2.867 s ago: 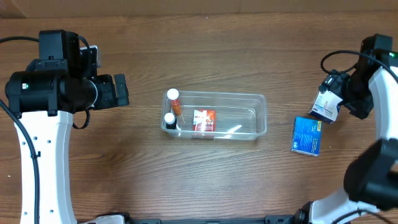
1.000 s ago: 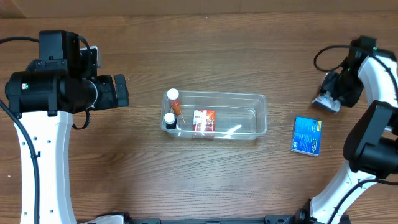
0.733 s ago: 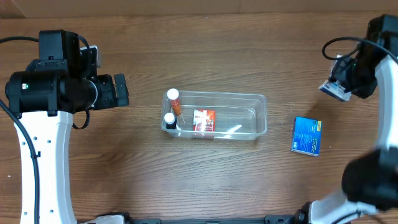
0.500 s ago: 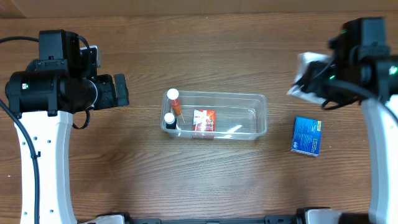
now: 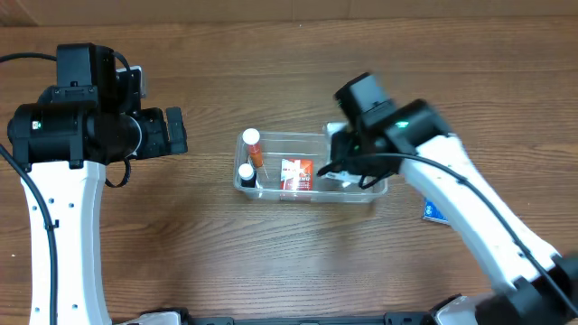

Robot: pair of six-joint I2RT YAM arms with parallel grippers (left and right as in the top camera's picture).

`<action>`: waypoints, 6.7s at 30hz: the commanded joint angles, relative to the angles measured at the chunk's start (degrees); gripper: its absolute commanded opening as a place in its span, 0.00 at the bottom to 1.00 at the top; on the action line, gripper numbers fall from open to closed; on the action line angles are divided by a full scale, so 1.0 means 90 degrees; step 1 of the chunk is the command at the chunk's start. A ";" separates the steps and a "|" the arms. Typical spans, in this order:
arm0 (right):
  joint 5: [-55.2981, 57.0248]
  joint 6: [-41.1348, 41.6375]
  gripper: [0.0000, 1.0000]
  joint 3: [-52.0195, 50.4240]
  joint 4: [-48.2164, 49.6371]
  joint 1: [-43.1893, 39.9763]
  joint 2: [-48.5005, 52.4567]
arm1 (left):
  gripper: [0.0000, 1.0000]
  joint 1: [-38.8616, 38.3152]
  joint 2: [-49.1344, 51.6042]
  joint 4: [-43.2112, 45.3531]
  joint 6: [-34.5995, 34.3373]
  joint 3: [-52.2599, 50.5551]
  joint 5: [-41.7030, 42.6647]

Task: Pack container
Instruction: 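Lift the white box and carry it over the container, then lower the white box into the container beside the red box, then push the white box upright against the red box and release it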

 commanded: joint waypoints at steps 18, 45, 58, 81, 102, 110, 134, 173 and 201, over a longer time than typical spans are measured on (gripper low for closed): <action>0.0049 0.0007 0.76 -0.0811 0.1149 0.0041 0.0860 | 1.00 0.0063 -0.0024 0.0002 0.0124 -0.0010 0.0000; 0.0204 0.0005 0.04 -0.2436 0.3177 0.0053 0.0673 | 1.00 0.0063 -0.0024 -0.0029 0.0146 -0.0010 0.0000; 0.0066 -0.0503 0.04 -0.2113 0.3395 0.0053 0.0318 | 1.00 0.0063 -0.0024 -0.0066 0.0170 -0.0010 -0.0119; -0.0104 -0.0957 0.04 -0.2232 0.3577 0.0364 0.0374 | 1.00 0.0063 -0.0024 -0.0053 0.0168 -0.0010 -0.0119; -0.0104 -0.0957 0.04 -0.2239 0.3939 0.0364 0.1494 | 1.00 0.0063 -0.0024 -0.0080 0.0170 -0.0010 -0.0146; 0.0090 -0.1001 0.04 -0.1987 0.3490 0.0364 0.1190 | 1.00 0.0063 -0.0024 -0.0075 0.0170 -0.0010 -0.0146; 0.1712 -0.0619 0.04 -0.2582 0.2761 -0.0260 0.0097 | 1.00 0.0063 -0.0024 -0.0075 0.0170 -0.0010 -0.0148; -0.0738 -0.2154 0.09 -0.3177 0.4510 -0.0306 0.0221 | 1.00 0.0063 -0.0024 -0.0095 0.0170 -0.0010 -0.0151; -0.0204 -0.1664 0.11 -0.3179 0.4515 -0.0323 0.0886 | 1.00 0.0063 -0.0024 -0.0095 0.0172 -0.0010 -0.0168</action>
